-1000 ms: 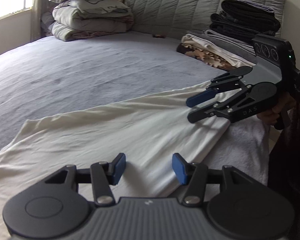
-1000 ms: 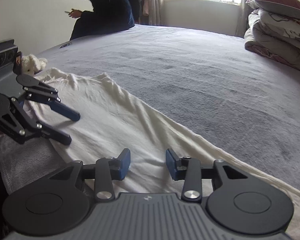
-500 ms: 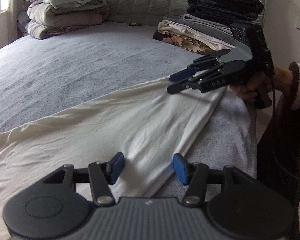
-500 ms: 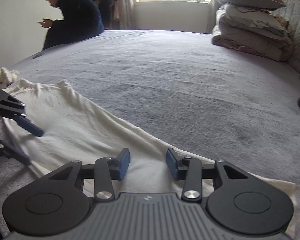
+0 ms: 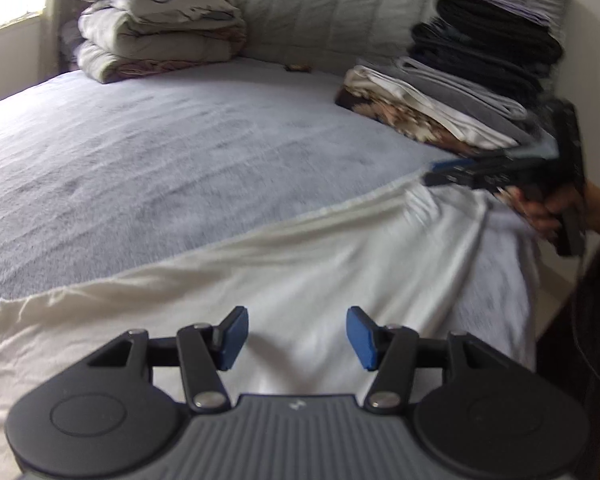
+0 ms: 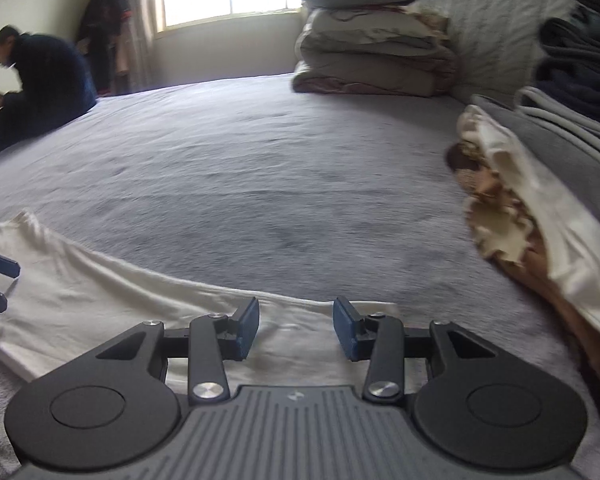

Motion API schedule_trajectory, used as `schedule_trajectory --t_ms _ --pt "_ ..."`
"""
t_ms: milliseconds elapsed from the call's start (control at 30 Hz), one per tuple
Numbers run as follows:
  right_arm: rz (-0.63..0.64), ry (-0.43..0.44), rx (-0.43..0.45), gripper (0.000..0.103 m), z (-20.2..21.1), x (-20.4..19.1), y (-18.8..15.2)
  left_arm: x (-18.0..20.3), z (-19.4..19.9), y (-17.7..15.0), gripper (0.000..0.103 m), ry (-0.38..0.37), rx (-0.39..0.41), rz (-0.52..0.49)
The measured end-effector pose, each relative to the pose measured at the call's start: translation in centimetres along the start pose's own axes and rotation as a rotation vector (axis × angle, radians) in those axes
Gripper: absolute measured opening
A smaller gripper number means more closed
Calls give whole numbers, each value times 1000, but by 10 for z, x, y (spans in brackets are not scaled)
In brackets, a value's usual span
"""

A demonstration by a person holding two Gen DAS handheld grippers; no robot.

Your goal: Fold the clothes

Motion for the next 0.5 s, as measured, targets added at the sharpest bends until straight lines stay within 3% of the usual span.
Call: schedule_trajectory --t_ms 300,500 --pt "-88 -62 -36 44 10 28 -18 -15 -21 5 57 87 29 35" --pt "-207 -73 -89 44 21 39 -12 -4 -9 8 58 46 83 34"
Point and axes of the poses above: each gripper's, at about its wrist camera, not at the fingertips, and z roughly against the way its jaws point, x to its right, y to its top, the point moved 2 cm from there along -z, roughly the way its jaws point, and after that the axes turned 12 degrees about z, right-handed, at the moved point
